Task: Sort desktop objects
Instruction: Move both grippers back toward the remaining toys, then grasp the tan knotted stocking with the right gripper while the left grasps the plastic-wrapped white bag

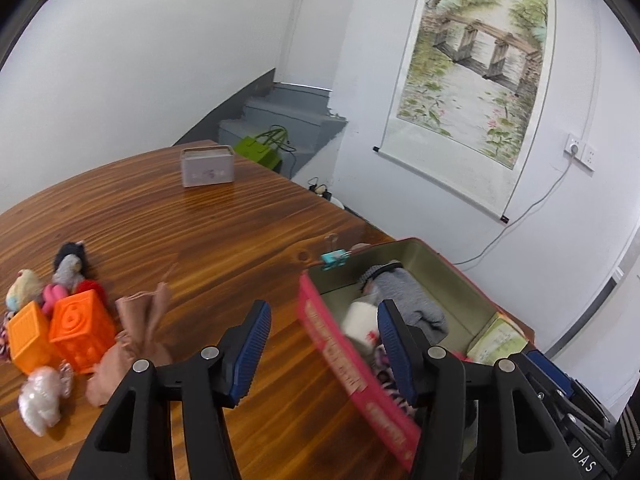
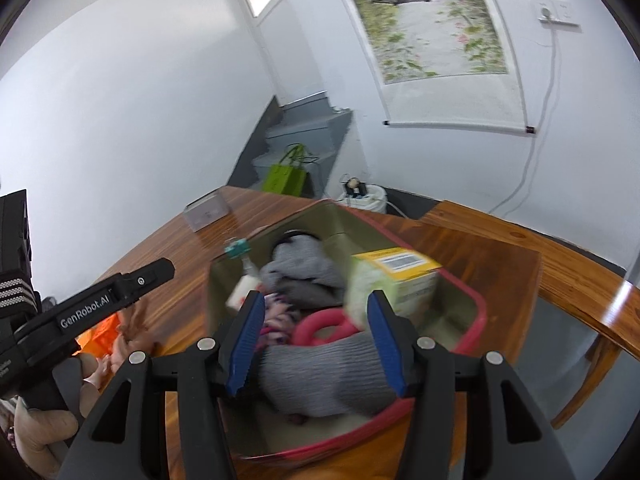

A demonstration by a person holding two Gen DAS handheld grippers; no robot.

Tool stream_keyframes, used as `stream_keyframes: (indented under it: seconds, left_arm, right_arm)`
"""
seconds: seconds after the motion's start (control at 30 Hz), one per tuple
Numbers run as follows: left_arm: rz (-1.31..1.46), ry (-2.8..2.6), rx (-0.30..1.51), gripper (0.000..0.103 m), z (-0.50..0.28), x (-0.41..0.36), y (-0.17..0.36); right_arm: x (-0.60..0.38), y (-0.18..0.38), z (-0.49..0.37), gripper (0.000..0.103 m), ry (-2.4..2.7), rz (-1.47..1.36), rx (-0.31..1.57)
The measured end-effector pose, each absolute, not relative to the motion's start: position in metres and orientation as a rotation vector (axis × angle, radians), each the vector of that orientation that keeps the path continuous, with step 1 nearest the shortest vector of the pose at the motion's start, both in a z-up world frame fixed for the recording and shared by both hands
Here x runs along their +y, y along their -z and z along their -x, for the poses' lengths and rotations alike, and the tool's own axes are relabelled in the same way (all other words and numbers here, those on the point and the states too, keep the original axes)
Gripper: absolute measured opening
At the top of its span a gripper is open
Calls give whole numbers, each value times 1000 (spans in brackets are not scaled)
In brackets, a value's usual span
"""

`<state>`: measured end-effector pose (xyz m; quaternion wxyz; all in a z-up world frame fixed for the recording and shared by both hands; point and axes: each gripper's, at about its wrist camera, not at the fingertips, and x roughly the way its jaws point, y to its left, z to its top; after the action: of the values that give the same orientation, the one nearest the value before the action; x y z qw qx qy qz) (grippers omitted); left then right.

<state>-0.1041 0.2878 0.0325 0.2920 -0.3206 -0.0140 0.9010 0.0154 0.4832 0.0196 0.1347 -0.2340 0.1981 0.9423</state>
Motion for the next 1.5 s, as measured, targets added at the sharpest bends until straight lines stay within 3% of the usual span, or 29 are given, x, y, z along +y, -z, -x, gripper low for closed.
stream_keyframes:
  seconds: [0.03,0.13,0.43,0.57,0.8,1.03,1.17,1.27,1.5]
  left_arm:
    - [855,-2414,-48,58,102,278,-33]
    - [845,-2465,-79,75,95,249,-33]
    - [842,-2674,-137,76,68,137,-27]
    - [880,-2794,-228,83,59,76,-11]
    - [983,-2929,-451,83,59,-18,15]
    - [1013,-2938,-484,83,62,-30,20]
    - [1015,-2927,-426,83,63,-20,22]
    - [1020,-2923,-384,83,63,-15,25]
    - [1079,-2879,-362,83,71,-4,36]
  right_arm:
    - [478,-21,-15,58,-2744,679,568]
    - [461,-25,-14,61,-2781,665,564]
    - [388,-30,8,64,-2928,725,531]
    - [346,-28,22,66,-3009,784,472]
    - [302,-11,40,69,-3037,897,422]
    - [281,-10,70,69,-3049,991,323]
    - [269,-16,99,79,-3076,1051,176]
    - [259,-7,123,79,-3069,1094,92]
    - [260,27,157,79,-2996,1223,96]
